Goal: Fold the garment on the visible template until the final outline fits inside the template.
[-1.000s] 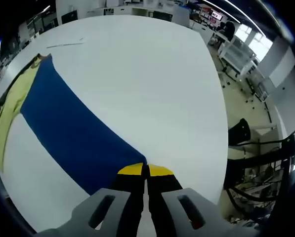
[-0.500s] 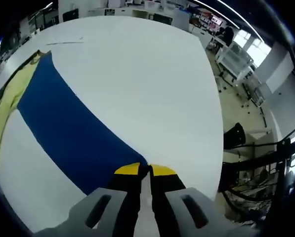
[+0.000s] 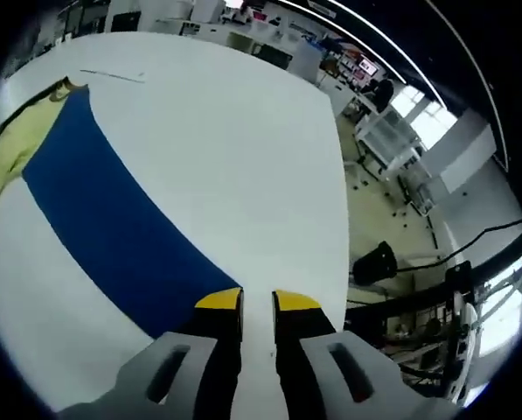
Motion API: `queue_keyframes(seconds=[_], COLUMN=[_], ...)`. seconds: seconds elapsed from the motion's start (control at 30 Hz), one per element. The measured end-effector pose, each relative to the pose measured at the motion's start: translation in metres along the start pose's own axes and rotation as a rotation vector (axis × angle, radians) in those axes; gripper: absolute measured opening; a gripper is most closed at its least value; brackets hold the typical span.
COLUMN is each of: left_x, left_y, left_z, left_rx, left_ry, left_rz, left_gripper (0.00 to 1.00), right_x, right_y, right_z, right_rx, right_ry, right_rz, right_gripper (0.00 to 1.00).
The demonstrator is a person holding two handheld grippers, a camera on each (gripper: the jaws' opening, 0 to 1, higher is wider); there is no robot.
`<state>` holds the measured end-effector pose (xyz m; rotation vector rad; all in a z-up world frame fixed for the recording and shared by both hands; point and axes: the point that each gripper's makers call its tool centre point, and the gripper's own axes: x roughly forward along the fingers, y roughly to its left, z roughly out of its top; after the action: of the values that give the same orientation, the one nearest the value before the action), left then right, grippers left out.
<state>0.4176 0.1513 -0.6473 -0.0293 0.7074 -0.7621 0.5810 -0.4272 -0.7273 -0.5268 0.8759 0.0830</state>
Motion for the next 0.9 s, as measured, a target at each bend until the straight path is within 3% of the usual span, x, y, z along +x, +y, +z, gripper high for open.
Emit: queue_keyframes(seconds=[0.13, 0.4, 0.63, 0.9], left_x=[-0.003, -0.014, -0.026, -0.043], left_y=[-0.002, -0.007, -0.01, -0.007], left_z=[0.004, 0.004, 0.005, 0.005], left_rx=[0.004, -0.011, -0.011, -0.004], left_ry=[-0.018, -0.049, -0.073, -0.097], left_rz=[-0.005, -0.007, 0.004, 0.013], left_gripper=[0.69, 0.69, 0.7, 0.71], right_x=[-0.023, -0.058, -0.092, -0.13], right_y=[0.029, 0.084, 0.123, 0.166], right_z=[0.013, 0.017, 0.029, 0.03], right_rx=[0.071, 0.052, 0.097, 0.177], right_ry=[-0.1, -0.142, -0.198, -0.237], right_rz=[0.057, 0.144, 0.216, 0.29], right_gripper=[0.2, 0.3, 0.38, 0.51])
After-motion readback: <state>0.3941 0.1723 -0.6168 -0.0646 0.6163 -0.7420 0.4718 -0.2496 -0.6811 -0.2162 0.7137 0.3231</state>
